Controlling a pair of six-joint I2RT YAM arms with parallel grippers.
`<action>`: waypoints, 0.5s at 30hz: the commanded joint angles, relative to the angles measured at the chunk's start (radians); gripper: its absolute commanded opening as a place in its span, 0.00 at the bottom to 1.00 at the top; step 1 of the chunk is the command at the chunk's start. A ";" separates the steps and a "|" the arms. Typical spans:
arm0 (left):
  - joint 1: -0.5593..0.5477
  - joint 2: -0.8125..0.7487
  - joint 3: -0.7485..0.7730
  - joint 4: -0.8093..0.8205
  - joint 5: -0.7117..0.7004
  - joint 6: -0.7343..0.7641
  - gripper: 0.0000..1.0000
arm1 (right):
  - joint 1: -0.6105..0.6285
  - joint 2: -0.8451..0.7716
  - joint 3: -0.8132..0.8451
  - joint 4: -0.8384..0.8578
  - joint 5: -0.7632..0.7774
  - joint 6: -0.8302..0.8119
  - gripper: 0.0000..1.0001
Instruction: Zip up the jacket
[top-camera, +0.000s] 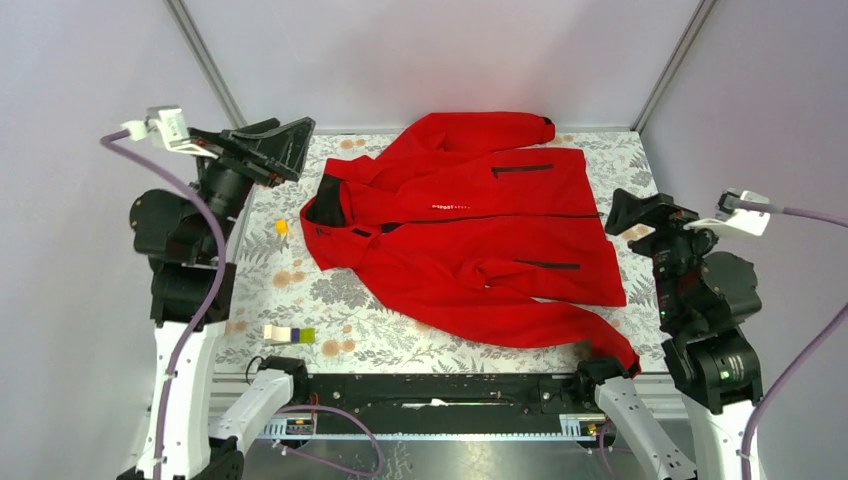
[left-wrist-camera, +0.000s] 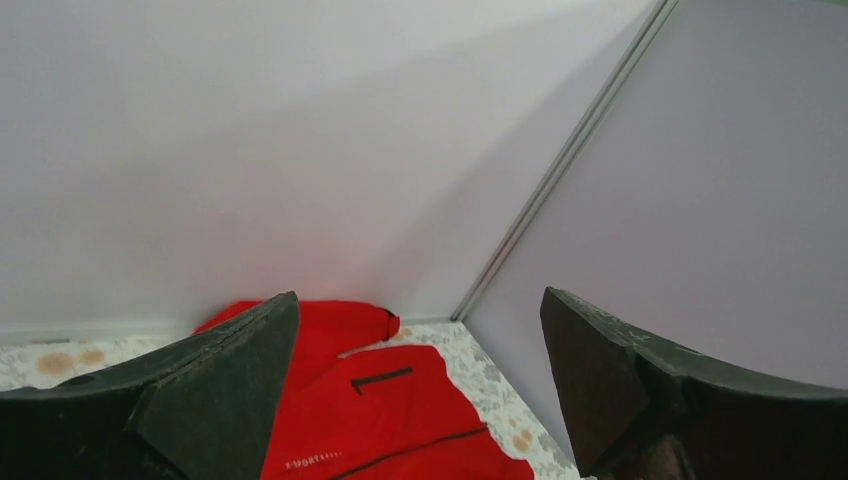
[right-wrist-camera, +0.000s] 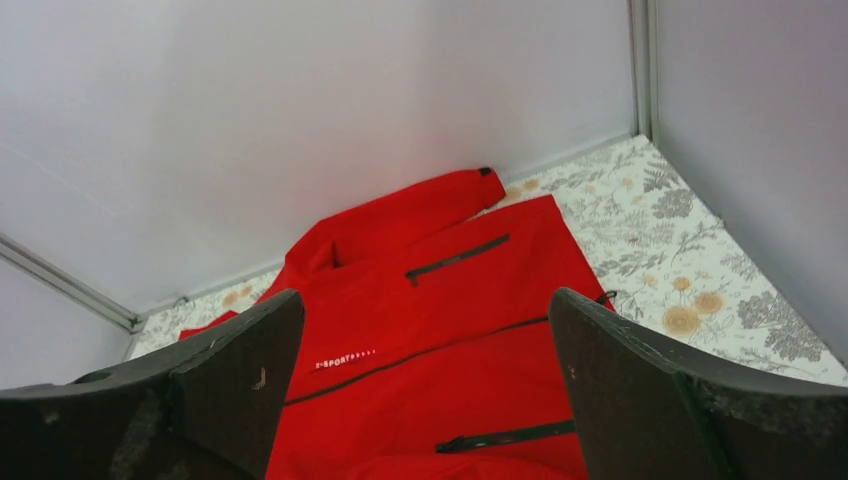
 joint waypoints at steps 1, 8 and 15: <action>0.005 0.067 -0.037 0.087 0.090 -0.048 0.99 | -0.005 0.054 -0.064 0.078 -0.044 0.028 0.99; -0.038 0.175 -0.125 0.100 0.160 -0.117 0.99 | -0.005 0.196 -0.223 0.246 -0.195 0.074 0.99; -0.237 0.368 -0.147 0.047 0.163 -0.099 0.99 | -0.005 0.356 -0.399 0.446 -0.275 0.144 0.99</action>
